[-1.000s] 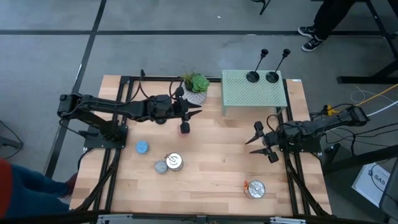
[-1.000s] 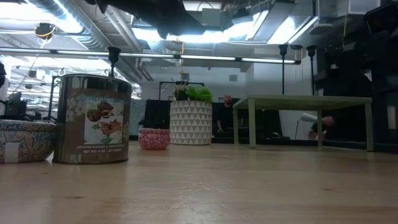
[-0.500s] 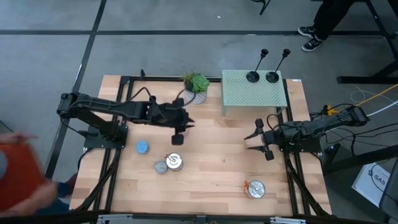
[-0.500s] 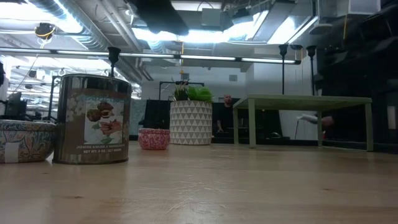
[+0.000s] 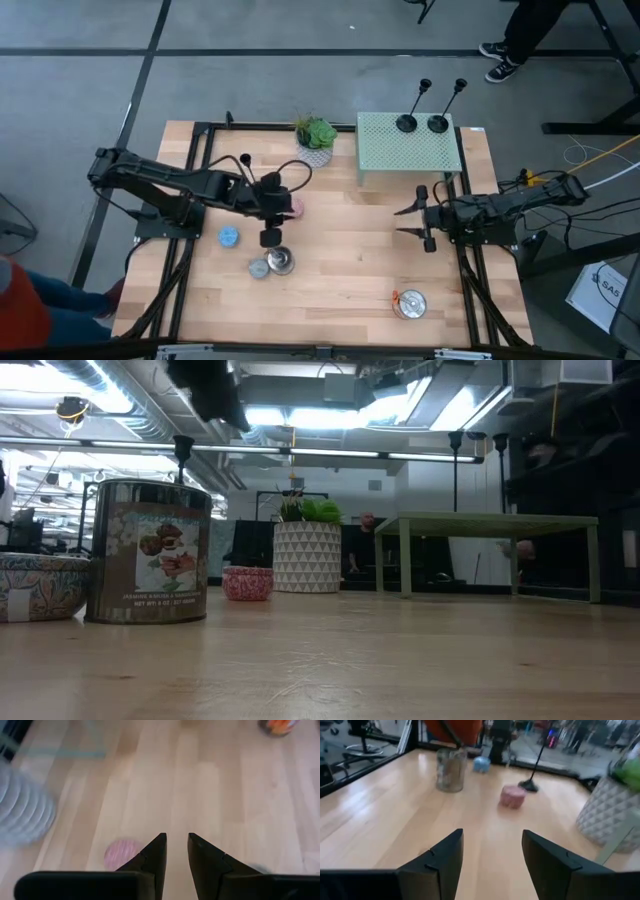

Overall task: Pick & Place candle stick holders
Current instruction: Put the black candle holder and aligned with other black candle holder on the shelf

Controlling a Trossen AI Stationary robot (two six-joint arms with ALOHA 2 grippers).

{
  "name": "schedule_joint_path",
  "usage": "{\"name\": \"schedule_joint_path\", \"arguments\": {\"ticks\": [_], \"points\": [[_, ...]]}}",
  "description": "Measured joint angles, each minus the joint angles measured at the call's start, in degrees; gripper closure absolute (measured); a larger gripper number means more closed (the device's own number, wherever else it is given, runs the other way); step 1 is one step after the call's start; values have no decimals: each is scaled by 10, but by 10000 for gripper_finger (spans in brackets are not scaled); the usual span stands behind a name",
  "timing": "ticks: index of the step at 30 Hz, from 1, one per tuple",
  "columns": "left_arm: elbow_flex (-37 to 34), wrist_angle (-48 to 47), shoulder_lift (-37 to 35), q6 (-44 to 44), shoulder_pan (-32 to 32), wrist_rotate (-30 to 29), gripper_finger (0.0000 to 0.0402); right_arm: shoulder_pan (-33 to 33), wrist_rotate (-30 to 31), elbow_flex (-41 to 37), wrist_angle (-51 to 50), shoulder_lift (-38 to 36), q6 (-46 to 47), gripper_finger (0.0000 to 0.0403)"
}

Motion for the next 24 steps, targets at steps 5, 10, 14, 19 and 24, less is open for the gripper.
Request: {"name": "schedule_joint_path", "arguments": {"ticks": [5,10,14,19,24], "points": [[0,-78,-36,-82,-14,-24,329,-11,9,1,-1,-10,-10,199],[0,-187,-79,-161,-26,-33,329,-14,9,1,-3,-9,-11,199],[0,-280,-105,-218,-45,-105,329,-14,9,1,-3,-9,-12,199],[-31,-324,-133,-288,-67,-211,329,-14,9,1,-2,-9,-12,199],[-97,-313,-160,-329,-70,-247,306,-14,9,1,-2,-9,-12,199]]}}
